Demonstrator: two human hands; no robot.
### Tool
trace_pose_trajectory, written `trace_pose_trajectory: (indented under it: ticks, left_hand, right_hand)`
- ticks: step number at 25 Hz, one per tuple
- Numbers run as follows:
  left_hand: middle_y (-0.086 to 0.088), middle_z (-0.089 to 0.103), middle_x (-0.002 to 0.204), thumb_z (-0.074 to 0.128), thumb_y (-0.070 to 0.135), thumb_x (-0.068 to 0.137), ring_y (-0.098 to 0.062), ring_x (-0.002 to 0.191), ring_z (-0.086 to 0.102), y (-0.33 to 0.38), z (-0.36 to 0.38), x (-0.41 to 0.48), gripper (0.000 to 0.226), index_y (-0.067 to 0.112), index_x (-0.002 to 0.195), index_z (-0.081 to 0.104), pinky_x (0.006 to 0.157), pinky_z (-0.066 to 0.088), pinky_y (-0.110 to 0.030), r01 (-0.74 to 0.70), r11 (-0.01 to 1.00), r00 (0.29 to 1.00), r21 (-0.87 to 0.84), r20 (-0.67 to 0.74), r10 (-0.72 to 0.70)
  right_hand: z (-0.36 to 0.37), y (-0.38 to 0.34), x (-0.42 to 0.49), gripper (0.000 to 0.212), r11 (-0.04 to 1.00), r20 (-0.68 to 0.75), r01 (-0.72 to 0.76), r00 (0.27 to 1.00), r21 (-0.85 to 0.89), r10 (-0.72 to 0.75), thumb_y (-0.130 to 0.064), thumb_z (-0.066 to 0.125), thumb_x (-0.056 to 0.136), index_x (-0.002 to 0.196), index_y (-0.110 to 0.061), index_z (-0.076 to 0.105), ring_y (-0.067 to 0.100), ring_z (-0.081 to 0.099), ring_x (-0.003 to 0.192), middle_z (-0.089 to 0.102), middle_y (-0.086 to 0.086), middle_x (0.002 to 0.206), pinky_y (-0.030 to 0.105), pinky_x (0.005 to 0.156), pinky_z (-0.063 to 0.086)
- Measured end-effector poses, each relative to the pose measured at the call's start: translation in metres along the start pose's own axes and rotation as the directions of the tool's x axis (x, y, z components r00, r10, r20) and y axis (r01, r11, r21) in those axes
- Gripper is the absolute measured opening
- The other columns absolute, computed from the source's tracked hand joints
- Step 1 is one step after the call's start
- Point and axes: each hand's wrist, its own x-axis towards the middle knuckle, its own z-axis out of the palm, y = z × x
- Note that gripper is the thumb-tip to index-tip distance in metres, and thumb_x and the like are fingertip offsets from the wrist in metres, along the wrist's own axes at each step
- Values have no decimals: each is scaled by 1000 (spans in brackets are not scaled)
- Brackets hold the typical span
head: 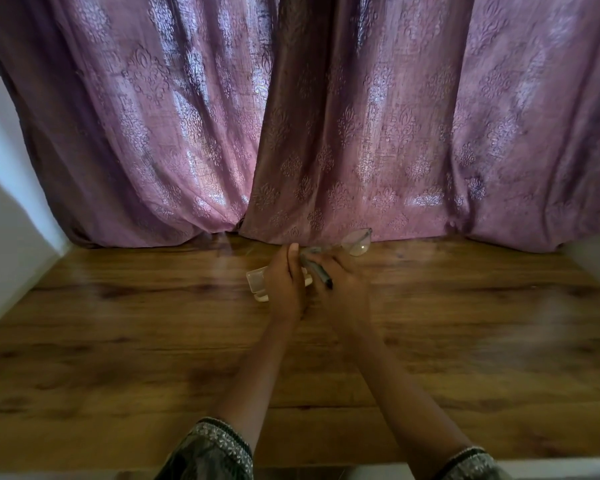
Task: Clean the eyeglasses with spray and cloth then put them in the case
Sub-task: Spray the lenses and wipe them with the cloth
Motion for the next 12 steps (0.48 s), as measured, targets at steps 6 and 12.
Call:
trace_pose_trajectory:
  ticks: [6, 12]
  left_hand:
    - [15, 38, 53, 37, 17, 94, 6, 54, 47, -1, -1, 3, 30, 15, 65, 42, 52, 31, -8, -11, 1000, 1000, 24, -12, 11]
    - [13, 40, 52, 38, 12, 98, 4, 51, 47, 4, 3, 0, 32, 13, 66, 45, 50, 31, -7, 4, 1000, 999, 25, 40, -5]
  right_hand:
    - [-14, 18, -9, 21, 997, -17, -74, 997, 16, 74, -16, 59, 83, 98, -8, 70, 18, 62, 80, 65, 9, 93, 18, 69, 48]
    - [-1, 4, -6, 30, 1000, 43, -16, 999, -7, 16, -19, 50, 84, 104, -5, 68, 24, 64, 89, 66, 12, 98, 32, 77, 55]
